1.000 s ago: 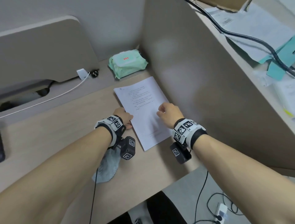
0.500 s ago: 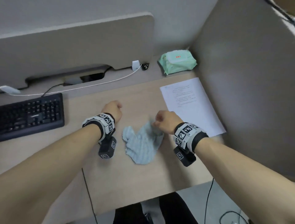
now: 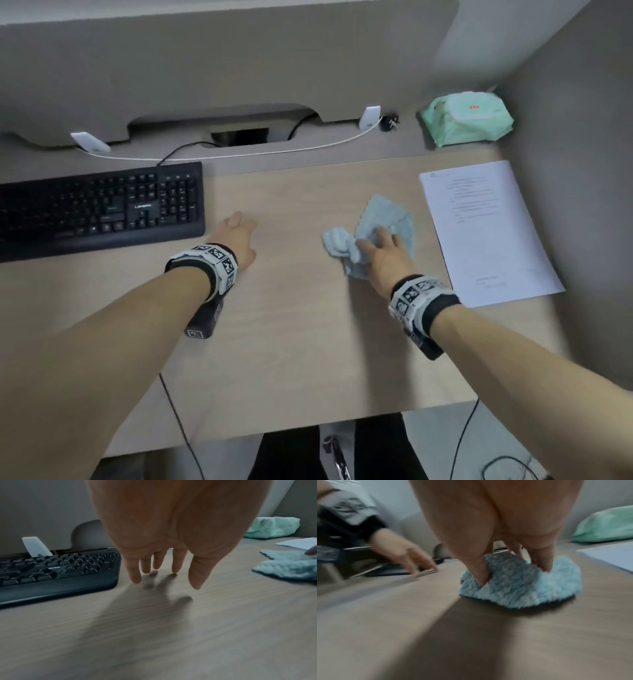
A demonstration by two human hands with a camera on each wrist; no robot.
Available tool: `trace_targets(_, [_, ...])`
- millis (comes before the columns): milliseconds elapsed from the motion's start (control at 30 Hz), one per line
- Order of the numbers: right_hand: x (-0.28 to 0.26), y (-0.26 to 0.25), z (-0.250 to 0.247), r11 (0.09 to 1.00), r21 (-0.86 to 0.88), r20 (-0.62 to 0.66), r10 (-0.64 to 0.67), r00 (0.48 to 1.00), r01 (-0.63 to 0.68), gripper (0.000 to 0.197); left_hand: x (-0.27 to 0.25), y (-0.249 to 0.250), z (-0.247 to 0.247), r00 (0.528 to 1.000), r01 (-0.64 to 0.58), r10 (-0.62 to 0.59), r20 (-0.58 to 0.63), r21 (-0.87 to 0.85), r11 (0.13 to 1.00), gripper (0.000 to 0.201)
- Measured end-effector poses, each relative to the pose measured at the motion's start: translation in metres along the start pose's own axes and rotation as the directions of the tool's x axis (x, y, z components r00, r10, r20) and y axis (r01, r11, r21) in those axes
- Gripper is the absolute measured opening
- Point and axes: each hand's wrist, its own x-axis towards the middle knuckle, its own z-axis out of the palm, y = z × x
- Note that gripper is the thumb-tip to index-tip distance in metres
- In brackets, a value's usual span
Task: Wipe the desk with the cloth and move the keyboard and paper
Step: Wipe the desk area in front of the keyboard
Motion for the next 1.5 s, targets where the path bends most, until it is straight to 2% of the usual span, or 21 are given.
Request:
trace_targets(67, [0.02, 0.004, -0.011, 0.992, 0.013, -0.027, 0.123, 0.992, -0.123, 0.048, 0.002, -0.006, 0.001, 0.999, -0.033, 0.033, 0.008, 0.016, 0.999, 0.068])
trace_targets(133, [0.038, -0.007, -0.016, 0.992, -0.021, -0.077, 0.124, 0.989, -0.126, 0.043, 0.002, -0.01, 0.002, 0.998, -0.067, 0.067, 0.009, 0.033, 0.997, 0.066])
trace_targets(233, [0.057, -0.054, -0.005, 0.999, -0.035, -0.087, -0.027, 0.996, 0.024, 0.056, 0.003, -0.018, 0.001, 0.993, -0.12, 0.121, -0.007, 0.079, 0.99, 0.063])
trace_targets(333, [0.05, -0.098, 0.01, 0.973, -0.045, -0.04, -0.229, 0.973, 0.227, 0.066, 0.004, -0.026, 0.002, 0.987, -0.156, 0.161, -0.029, 0.131, 0.979, 0.063])
trace_targets(400, [0.045, -0.094, 0.016, 0.961, -0.051, -0.033, -0.274, 0.961, 0.272, 0.072, 0.004, -0.028, 0.005, 0.982, -0.176, 0.185, -0.046, 0.157, 0.972, 0.065])
trace_targets(467, [0.048, -0.065, 0.013, 0.978, -0.033, -0.077, -0.206, 0.975, 0.204, 0.073, 0.004, -0.03, 0.007, 0.979, -0.191, 0.2, -0.041, 0.167, 0.967, 0.068])
trace_targets(533, [0.061, -0.028, 0.002, 0.999, 0.007, -0.162, -0.044, 0.986, 0.046, 0.065, 0.004, -0.031, 0.009, 0.977, -0.197, 0.207, -0.044, 0.167, 0.966, 0.069])
trace_targets(600, [0.084, -0.004, -0.014, 0.996, 0.036, -0.176, 0.092, 0.98, -0.087, 0.064, 0.003, -0.031, 0.009, 0.975, -0.205, 0.216, -0.05, 0.165, 0.965, 0.069])
trace_targets(667, [0.115, -0.008, -0.031, 0.989, 0.03, -0.127, 0.147, 0.981, -0.144, 0.068, 0.002, -0.032, 0.011, 0.977, -0.196, 0.206, -0.054, 0.148, 0.969, 0.07])
trace_targets(700, [0.129, -0.018, -0.035, 0.991, 0.016, -0.122, 0.132, 0.984, -0.131, 0.07, 0.001, -0.031, 0.012, 0.978, -0.191, 0.2, -0.057, 0.133, 0.972, 0.07])
trace_targets(800, [0.143, -0.075, -0.032, 0.995, 0.027, -0.093, -0.095, 0.991, 0.098, 0.084, 0.0, -0.031, 0.012, 0.983, -0.168, 0.175, -0.058, 0.108, 0.98, 0.07])
trace_targets(900, [0.107, -0.127, -0.011, 0.925, -0.018, -0.012, -0.381, 0.925, 0.38, 0.086, 0.0, -0.03, 0.01, 0.98, -0.185, 0.193, -0.056, 0.121, 0.975, 0.069])
trace_targets(967, [0.091, -0.123, -0.007, 0.877, -0.08, 0.011, -0.474, 0.881, 0.473, 0.074, -0.001, -0.029, 0.009, 0.98, -0.185, 0.191, -0.05, 0.117, 0.976, 0.069])
trace_targets(1033, [0.097, -0.09, -0.017, 0.909, -0.104, -0.027, -0.409, 0.912, 0.404, 0.067, -0.001, -0.029, 0.008, 0.986, -0.158, 0.162, -0.032, 0.098, 0.983, 0.069])
trace_targets(1133, [0.127, -0.019, -0.045, 0.99, -0.107, -0.128, -0.107, 0.986, 0.093, 0.069, -0.001, -0.03, 0.01, 0.99, -0.141, 0.143, -0.019, 0.086, 0.986, 0.068])
trace_targets(1167, [0.138, 0.002, -0.056, 0.993, -0.114, -0.129, -0.011, 0.992, -0.003, 0.071, -0.001, -0.03, 0.011, 0.99, -0.138, 0.141, -0.024, 0.084, 0.987, 0.069])
trace_targets(1233, [0.157, 0.025, -0.073, 0.991, -0.105, -0.114, 0.073, 0.991, -0.085, 0.069, -0.002, -0.03, 0.014, 0.99, -0.137, 0.139, -0.029, 0.073, 0.988, 0.069])
trace_targets(1300, [0.173, 0.025, -0.082, 0.99, -0.119, -0.115, 0.064, 0.991, -0.078, 0.071, -0.002, -0.03, 0.015, 0.99, -0.132, 0.135, -0.046, 0.064, 0.989, 0.07])
trace_targets(1400, [0.186, -0.017, -0.082, 0.972, -0.23, -0.078, 0.03, 0.996, -0.047, 0.08, -0.002, -0.029, 0.017, 0.991, -0.12, 0.122, -0.054, 0.032, 0.992, 0.07])
trace_targets(1433, [0.187, -0.037, -0.079, 0.966, -0.258, -0.051, -0.011, 0.999, -0.003, 0.08, -0.002, -0.029, 0.018, 0.992, -0.111, 0.112, -0.059, 0.021, 0.994, 0.069])
trace_targets(1500, [0.179, -0.082, -0.067, 0.934, -0.297, 0.048, -0.193, 0.98, 0.198, 0.08, -0.003, -0.028, 0.017, 0.994, -0.09, 0.089, -0.063, 0.0, 0.996, 0.068])
